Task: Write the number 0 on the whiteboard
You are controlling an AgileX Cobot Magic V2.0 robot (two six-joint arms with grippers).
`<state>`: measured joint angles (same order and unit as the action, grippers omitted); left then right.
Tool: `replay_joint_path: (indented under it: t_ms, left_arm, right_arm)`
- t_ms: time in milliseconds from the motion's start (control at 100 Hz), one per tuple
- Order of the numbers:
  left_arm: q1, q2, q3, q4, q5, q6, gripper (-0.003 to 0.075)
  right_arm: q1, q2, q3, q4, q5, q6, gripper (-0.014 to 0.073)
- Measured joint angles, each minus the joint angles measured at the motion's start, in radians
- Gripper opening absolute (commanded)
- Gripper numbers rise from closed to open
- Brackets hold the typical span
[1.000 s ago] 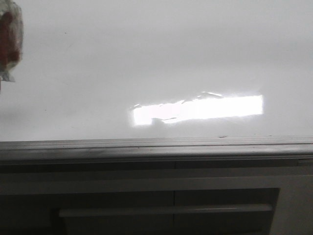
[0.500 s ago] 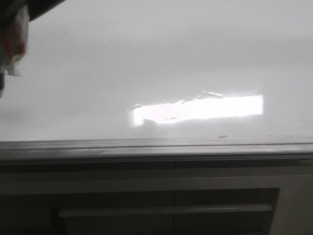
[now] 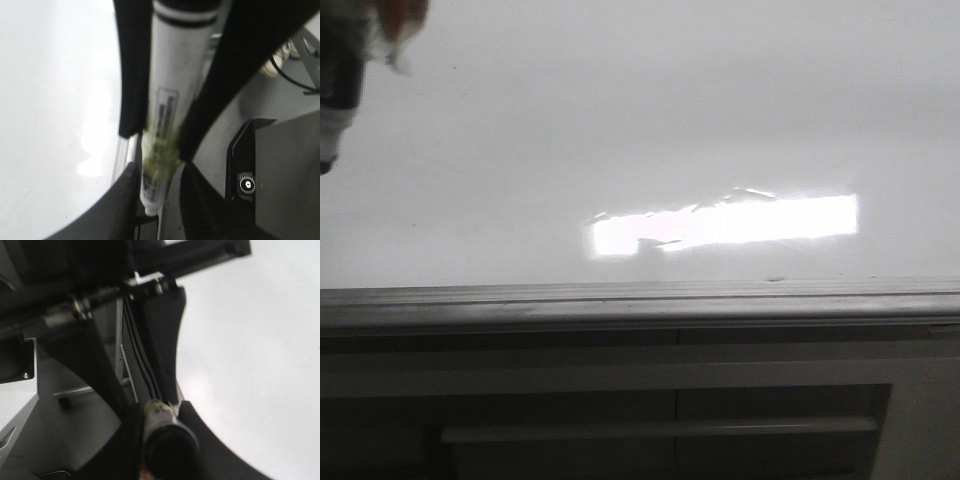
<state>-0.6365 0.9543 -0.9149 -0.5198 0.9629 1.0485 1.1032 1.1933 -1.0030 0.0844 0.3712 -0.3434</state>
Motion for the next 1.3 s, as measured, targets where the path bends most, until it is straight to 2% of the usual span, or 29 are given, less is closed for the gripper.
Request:
replay_joint_path:
  t_ms: [110,260,410,510,540,690,910,1070,1300]
  left_arm:
    - [0.000,-0.069,0.003,-0.013,-0.052,-0.065,0.0348]
    - [0.000,-0.186,0.072,-0.024,-0.234,-0.191,0.0322]
    - [0.000,-0.306,0.211,-0.065,-0.458,-0.370,0.0162]
    - [0.000,-0.353,0.301,-0.118,-0.562,-0.415,0.0007]
    - [0.000,-0.363,0.324,-0.134,-0.579,-0.422,-0.0019]
    - [0.000,-0.379,0.411,-0.213,-0.647,-0.433,-0.0020]
    - [0.000,-0.379,0.430,-0.242,-0.694,-0.433,-0.0020]
    - [0.000,-0.379,0.430,-0.256,-0.732,-0.433,-0.0020]
    - [0.000,-0.379,0.430,-0.264,-0.746,-0.433,-0.0020]
  right_arm:
    - [-0.041,-0.101,0.083,0.000,-0.012,0.004,-0.0047]
    - [-0.112,-0.268,0.248,0.000,-0.099,0.031,-0.0047]
    - [-0.211,-0.435,0.411,-0.004,-0.223,0.038,-0.0047]
    - [-0.275,-0.494,0.480,-0.036,-0.285,0.038,-0.0047]
    - [-0.292,-0.500,0.492,-0.049,-0.296,0.038,-0.0047]
    - [-0.338,-0.486,0.510,-0.124,-0.345,0.040,-0.0048]
    - [-0.339,-0.396,0.510,-0.149,-0.501,0.040,-0.0048]
    - [-0.340,-0.298,0.478,-0.153,-0.533,0.036,-0.0047]
    - [-0.360,-0.177,0.426,-0.155,-0.574,-0.037,-0.0047]
